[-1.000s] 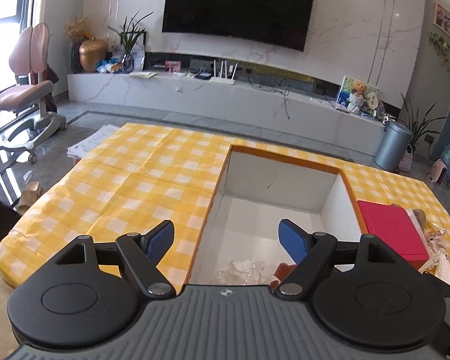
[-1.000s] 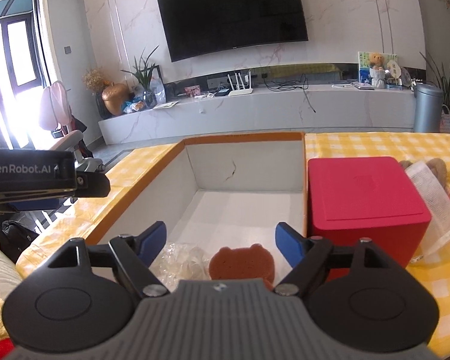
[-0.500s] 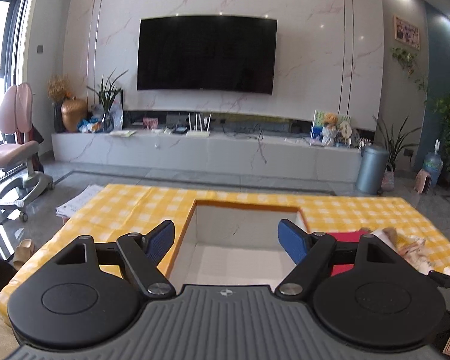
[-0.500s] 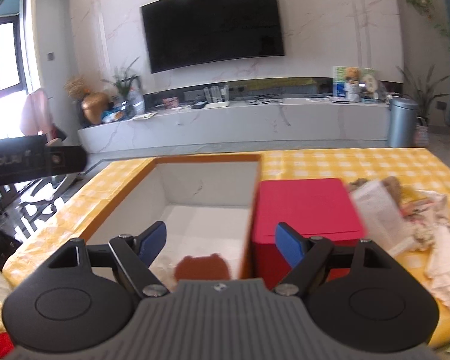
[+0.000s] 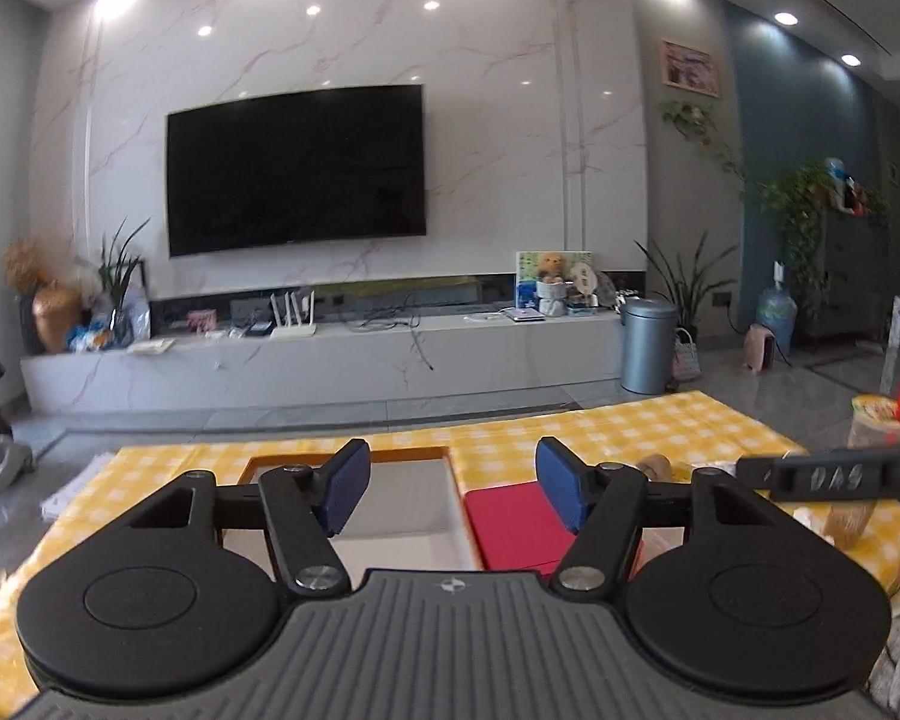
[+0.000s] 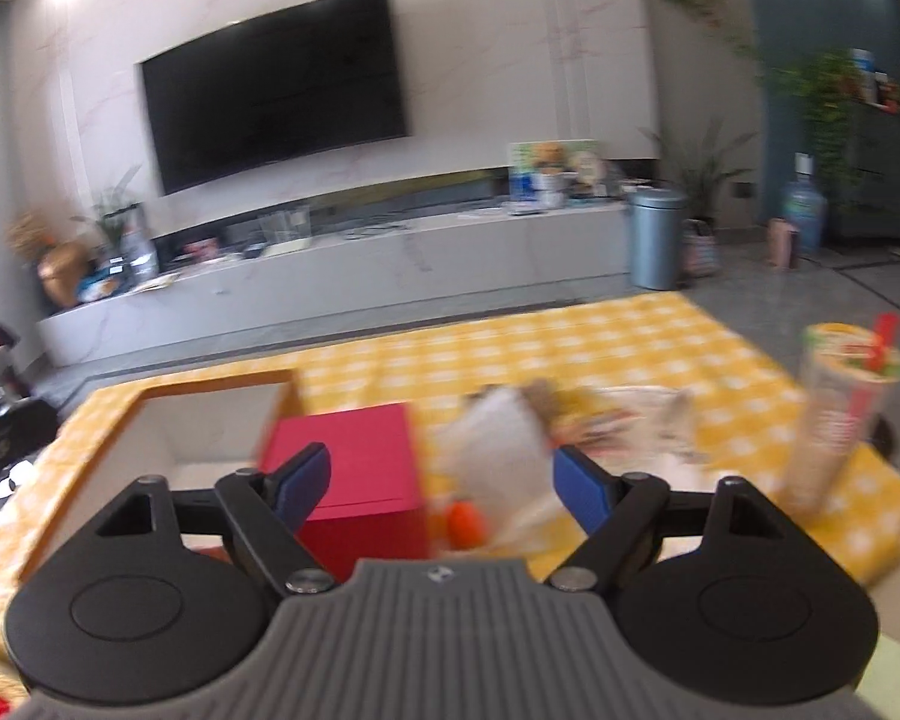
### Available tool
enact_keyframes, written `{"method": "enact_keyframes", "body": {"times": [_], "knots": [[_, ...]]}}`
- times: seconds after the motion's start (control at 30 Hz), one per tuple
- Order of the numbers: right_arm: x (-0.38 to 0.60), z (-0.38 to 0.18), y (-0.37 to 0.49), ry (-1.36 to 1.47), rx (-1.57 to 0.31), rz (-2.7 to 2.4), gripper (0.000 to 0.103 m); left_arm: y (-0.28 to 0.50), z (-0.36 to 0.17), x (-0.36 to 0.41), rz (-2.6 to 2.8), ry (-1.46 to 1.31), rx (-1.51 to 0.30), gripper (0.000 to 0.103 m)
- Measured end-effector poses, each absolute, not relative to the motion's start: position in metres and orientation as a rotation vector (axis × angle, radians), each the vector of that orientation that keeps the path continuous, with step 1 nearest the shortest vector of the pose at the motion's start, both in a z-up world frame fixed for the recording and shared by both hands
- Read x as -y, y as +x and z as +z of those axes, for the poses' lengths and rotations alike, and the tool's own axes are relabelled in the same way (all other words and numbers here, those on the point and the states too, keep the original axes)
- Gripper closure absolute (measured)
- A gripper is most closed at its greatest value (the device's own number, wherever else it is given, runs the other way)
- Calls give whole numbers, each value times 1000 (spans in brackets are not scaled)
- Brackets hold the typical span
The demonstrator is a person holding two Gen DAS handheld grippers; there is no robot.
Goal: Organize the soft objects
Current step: 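Move the right tool to the white tissues and grasp them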
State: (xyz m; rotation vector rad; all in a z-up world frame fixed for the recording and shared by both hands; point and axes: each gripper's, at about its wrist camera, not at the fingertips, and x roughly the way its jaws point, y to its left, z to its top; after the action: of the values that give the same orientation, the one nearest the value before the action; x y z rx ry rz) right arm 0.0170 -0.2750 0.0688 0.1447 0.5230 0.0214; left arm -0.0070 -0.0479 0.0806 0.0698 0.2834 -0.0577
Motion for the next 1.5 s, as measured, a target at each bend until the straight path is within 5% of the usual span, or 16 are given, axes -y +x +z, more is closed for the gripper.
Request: {"method": "enact_keyframes", "body": {"times": [0.3,0.47,0.6,0.83,1.5], "knots": [[356,38,42,224,-698,-95,17,13,49,109,-249,43,-526,26],[373,21,66,242,-754,-149,17,29,49,144,-316,83,-518,26],[394,-10,82,297,-814,-257,18,36,42,171,-285,98,-484,12],[436,-31,85,570,-804,-359,16,63,18,172,-247,19,-572,11],[409,-93,167,418,-1070,-441,9,70,1,180,-212,68,-579,10]]}}
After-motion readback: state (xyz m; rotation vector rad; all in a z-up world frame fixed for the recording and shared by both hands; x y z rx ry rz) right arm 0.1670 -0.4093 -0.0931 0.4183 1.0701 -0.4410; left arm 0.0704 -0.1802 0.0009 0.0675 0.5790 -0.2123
